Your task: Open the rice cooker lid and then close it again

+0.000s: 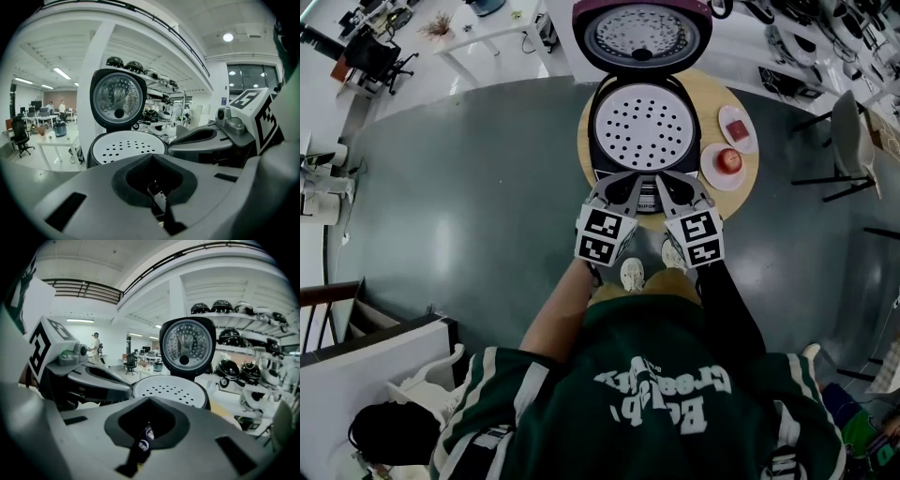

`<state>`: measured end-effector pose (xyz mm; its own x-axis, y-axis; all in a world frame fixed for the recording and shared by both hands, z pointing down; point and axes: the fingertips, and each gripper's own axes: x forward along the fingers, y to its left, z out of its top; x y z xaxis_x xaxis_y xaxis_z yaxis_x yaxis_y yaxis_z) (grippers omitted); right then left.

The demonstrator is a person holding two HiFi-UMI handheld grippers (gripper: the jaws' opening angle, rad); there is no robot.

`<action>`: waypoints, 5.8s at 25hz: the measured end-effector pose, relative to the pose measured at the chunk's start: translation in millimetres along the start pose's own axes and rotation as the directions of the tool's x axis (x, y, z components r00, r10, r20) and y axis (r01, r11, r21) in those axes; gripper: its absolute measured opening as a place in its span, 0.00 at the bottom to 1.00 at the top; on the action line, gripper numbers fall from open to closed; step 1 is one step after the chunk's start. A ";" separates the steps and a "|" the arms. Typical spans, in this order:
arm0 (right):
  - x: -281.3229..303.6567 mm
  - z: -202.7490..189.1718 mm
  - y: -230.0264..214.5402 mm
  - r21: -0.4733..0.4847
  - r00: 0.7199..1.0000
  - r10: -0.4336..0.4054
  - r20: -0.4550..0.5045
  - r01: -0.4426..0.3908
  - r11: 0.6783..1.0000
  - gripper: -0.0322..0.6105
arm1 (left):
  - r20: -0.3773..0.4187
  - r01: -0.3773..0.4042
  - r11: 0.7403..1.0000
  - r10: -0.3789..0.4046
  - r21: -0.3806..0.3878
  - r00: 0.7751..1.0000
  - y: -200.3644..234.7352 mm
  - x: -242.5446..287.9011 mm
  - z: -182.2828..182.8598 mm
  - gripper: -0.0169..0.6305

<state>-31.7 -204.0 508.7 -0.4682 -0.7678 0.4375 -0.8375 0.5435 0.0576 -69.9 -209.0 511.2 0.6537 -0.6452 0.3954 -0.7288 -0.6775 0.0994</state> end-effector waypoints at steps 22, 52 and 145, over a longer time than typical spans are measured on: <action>-23.6 251.1 -168.5 0.054 0.907 -0.144 0.395 0.134 0.990 0.06 | 0.373 -0.172 0.978 0.116 0.120 0.921 93.0 -9.2 260.4 0.02; 67.9 310.2 -227.5 -0.102 0.936 -0.133 0.326 0.174 0.979 0.06 | 0.347 -0.243 0.956 0.176 0.162 0.921 186.9 69.7 340.5 0.05; 28.2 13.3 -69.7 0.045 0.991 -0.042 -0.127 0.048 0.998 0.05 | -0.023 -0.135 0.986 0.133 -0.095 0.991 80.5 13.4 18.6 0.03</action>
<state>9.7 -268.1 505.0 -0.3929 -0.7408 0.5448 -0.8708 0.4901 0.0384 -116.0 -278.8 507.5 0.5457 -0.7215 0.4263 -0.8265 -0.5474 0.1315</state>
